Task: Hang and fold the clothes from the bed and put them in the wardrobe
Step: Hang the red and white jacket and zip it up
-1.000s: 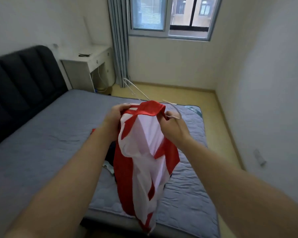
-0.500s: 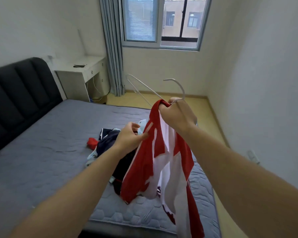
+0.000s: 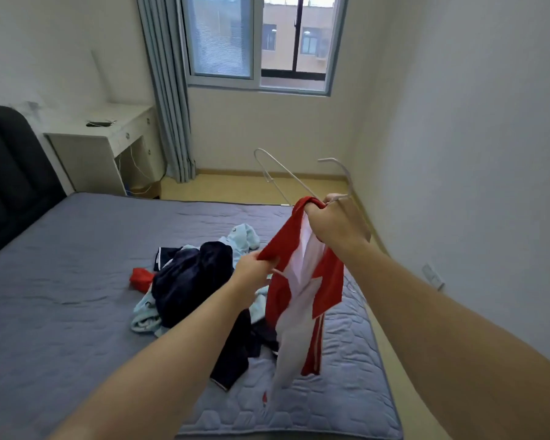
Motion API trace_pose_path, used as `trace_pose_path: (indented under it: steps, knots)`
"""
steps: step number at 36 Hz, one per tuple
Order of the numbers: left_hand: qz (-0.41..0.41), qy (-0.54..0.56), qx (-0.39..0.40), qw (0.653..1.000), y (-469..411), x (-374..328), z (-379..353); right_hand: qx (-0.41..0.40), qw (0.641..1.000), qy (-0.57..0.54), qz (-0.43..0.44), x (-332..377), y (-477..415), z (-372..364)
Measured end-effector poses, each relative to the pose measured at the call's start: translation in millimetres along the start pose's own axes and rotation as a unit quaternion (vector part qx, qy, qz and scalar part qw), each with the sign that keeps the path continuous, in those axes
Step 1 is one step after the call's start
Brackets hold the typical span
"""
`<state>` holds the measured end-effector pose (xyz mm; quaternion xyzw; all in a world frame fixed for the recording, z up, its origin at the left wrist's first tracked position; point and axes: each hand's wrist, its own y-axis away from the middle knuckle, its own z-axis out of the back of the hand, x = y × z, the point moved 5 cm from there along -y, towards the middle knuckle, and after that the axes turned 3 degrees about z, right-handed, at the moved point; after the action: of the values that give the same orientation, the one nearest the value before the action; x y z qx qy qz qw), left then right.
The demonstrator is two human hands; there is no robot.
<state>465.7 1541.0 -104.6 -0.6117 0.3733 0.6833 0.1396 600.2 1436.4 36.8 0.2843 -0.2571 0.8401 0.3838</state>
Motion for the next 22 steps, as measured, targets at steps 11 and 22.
trace_pose_path:
  steps: [11, 22]
  knots:
    - [-0.008, 0.021, -0.03, 0.999, -52.9, -27.7, 36.9, -0.008, 0.999, 0.026, -0.043, -34.5, 3.6, 13.1]
    - [-0.108, -0.233, 0.104, 0.961, -57.0, -68.6, 29.3, -0.019, 0.996, 0.053, -0.074, -80.9, 6.8, 29.0]
